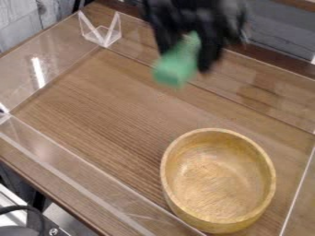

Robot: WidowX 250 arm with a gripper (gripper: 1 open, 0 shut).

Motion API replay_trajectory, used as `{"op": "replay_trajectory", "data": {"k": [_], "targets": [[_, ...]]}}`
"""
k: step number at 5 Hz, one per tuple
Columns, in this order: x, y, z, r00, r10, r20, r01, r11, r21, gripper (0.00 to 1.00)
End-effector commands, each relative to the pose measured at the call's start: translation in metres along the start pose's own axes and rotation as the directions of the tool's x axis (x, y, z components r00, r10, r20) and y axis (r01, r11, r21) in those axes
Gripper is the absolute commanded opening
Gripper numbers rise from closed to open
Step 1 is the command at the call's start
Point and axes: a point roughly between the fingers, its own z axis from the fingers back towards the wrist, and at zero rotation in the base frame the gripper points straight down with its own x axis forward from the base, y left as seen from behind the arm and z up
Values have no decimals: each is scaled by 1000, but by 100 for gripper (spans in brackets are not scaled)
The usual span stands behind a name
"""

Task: Remove the green block from inside the brown bowl and put it on the table

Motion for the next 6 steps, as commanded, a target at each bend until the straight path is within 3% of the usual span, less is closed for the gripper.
{"op": "replay_trajectory", "data": {"k": [1,2,4,6], "targets": [[17,45,30,995,53,90,-55,998,14,0],[16,67,18,995,51,89,-52,999,15,0],[-5,111,-14,997,-21,79,20,1000,6,0],[-10,127,-48,995,-38,92,38,999,4,0]]}}
